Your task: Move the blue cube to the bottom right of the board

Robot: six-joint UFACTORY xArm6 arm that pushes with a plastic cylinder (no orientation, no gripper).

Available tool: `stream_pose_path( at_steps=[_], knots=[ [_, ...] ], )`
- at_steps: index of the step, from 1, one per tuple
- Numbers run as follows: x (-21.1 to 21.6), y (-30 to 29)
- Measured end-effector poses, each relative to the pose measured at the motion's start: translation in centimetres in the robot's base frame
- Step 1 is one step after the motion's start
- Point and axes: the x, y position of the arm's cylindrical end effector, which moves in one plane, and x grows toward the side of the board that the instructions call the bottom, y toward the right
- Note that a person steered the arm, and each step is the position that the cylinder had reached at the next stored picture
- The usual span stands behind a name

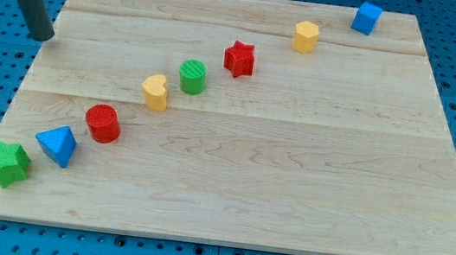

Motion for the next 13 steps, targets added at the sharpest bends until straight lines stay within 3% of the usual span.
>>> stream_pose_path(
  at_steps=[3,5,8,10,12,13],
  knots=[
    [0.0,0.1],
    [-3.5,4.9],
    [-13.3,25.5],
    [-15.2,42.9],
    [-12.9,49.5],
    [-12.0,48.6]
  ],
)
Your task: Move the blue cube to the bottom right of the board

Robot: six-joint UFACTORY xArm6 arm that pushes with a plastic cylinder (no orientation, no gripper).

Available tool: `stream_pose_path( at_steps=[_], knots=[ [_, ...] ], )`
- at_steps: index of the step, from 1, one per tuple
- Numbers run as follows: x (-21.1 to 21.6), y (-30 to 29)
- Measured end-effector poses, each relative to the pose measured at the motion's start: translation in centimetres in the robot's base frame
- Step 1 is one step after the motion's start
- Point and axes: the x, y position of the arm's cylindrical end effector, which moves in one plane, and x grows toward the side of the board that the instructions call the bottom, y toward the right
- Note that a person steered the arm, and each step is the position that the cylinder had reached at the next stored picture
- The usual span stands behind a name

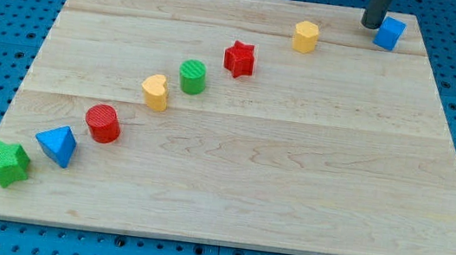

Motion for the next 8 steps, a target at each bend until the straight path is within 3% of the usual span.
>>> stream_pose_path(
  at_steps=[1,4,6,7,8],
  knots=[
    [-1.6,-0.9],
    [5.2,2.9],
    [1.0,1.5],
    [0.9,5.1],
    [3.7,5.1]
  ],
)
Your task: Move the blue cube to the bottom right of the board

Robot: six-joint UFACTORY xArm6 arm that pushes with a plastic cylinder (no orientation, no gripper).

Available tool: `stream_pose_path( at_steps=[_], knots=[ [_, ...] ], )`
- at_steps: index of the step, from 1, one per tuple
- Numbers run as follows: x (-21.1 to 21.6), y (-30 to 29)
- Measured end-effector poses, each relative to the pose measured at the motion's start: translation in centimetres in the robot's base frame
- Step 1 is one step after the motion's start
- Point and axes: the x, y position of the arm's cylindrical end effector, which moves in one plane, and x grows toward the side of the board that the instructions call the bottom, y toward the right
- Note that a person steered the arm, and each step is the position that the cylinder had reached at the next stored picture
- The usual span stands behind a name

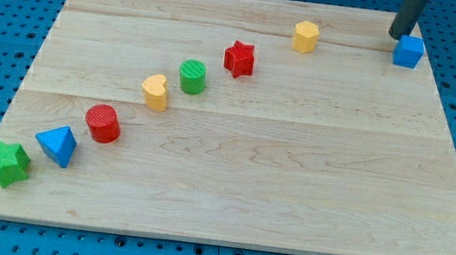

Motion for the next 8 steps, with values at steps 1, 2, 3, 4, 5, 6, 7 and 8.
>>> stream_pose_path(
  at_steps=[1,2,3,4,5,6,7,8],
  knots=[
    [3.7,-2.5],
    [7.8,-5.9],
    [9.5,-8.3],
    [9.9,-8.9],
    [9.9,-8.8],
    [9.8,-8.8],
    [6.1,-8.0],
    [1.2,-5.2]
  ],
)
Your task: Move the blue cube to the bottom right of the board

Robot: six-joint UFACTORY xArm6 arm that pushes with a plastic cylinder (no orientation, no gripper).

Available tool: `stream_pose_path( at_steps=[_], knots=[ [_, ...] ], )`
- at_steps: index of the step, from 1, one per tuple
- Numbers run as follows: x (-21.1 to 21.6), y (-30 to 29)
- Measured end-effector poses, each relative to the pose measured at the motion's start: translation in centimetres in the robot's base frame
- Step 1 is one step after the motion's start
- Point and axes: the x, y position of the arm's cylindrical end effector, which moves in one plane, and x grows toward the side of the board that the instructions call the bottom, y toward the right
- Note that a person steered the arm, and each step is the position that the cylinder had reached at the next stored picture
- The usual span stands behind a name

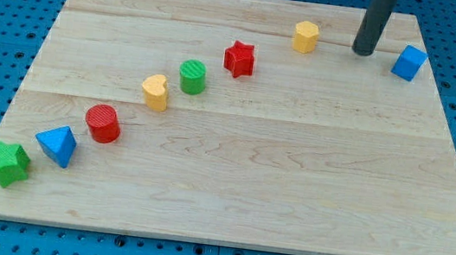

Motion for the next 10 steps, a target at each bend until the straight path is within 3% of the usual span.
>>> stream_pose_path(
  at_steps=[1,2,4,5,6,7,9,10],
  knots=[
    [-1.9,3.6],
    [2.8,7.5],
    [16.6,2.8],
    [18.5,1.2],
    [17.1,1.7],
    [18.7,5.9],
    [28.4,4.7],
    [28.5,10.1]
  ],
)
